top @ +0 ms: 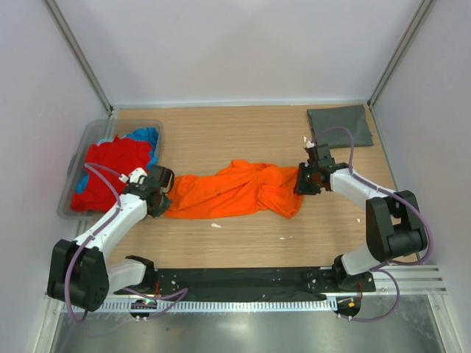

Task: Fold and stack the t-shirts
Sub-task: Flatten the tshirt out

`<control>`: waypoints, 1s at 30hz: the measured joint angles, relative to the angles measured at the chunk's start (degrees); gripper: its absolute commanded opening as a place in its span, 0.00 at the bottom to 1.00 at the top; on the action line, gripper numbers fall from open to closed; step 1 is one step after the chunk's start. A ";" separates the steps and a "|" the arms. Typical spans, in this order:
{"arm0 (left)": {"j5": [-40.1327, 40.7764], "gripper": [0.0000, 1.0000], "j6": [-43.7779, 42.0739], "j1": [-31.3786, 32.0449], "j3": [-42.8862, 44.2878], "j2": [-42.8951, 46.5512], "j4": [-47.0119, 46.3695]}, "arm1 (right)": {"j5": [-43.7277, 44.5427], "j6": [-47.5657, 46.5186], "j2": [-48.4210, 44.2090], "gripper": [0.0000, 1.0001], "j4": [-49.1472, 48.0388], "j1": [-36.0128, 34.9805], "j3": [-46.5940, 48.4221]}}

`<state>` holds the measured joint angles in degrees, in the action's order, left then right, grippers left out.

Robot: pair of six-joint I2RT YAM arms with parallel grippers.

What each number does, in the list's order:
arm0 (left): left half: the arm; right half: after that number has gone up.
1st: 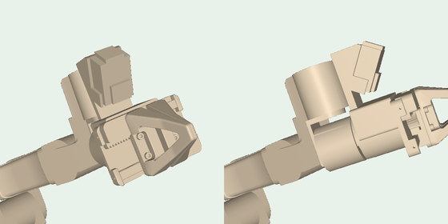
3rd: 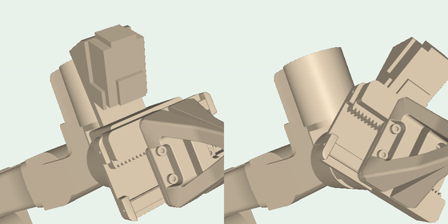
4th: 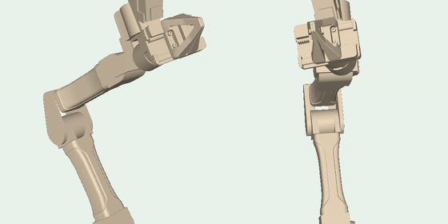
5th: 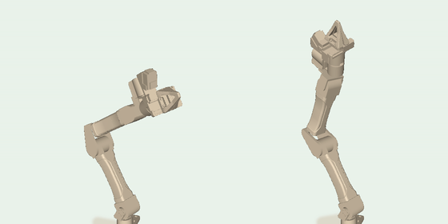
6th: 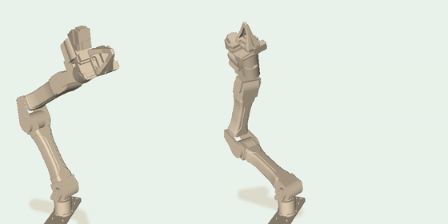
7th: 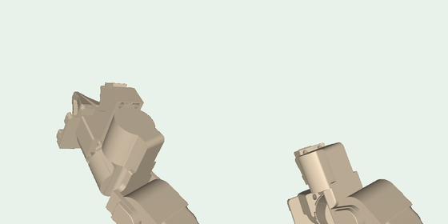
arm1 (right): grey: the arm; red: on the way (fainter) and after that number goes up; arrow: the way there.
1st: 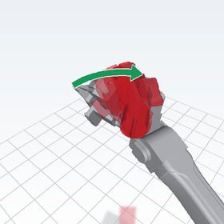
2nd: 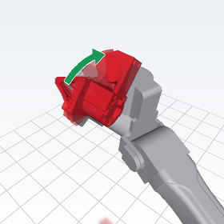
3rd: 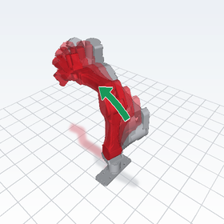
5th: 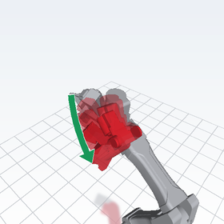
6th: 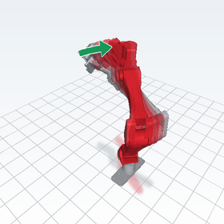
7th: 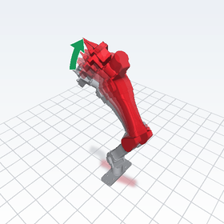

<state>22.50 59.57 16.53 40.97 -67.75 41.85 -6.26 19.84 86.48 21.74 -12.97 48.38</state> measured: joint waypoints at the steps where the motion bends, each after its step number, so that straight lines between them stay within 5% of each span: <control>1: 0.00 0.00 0.00 0.00 0.00 0.00 0.00 | -0.02 0.02 0.00 0.28 -0.11 0.02 -0.11; 15: 0.00 0.00 0.00 0.00 0.00 0.00 0.00 | -0.87 0.26 0.39 0.20 -2.03 0.04 -0.66; 25: -0.02 0.00 0.02 0.00 0.00 0.09 -0.02 | -0.74 1.29 1.16 0.24 -2.54 0.04 -1.20; 30: -0.02 0.00 0.02 0.00 0.00 0.42 -0.04 | -0.74 1.55 1.20 0.01 -2.89 0.04 -1.38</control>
<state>22.48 59.59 16.53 40.97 -67.33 41.80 -7.01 21.39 87.68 18.85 -12.93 47.00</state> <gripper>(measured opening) 0.006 0.045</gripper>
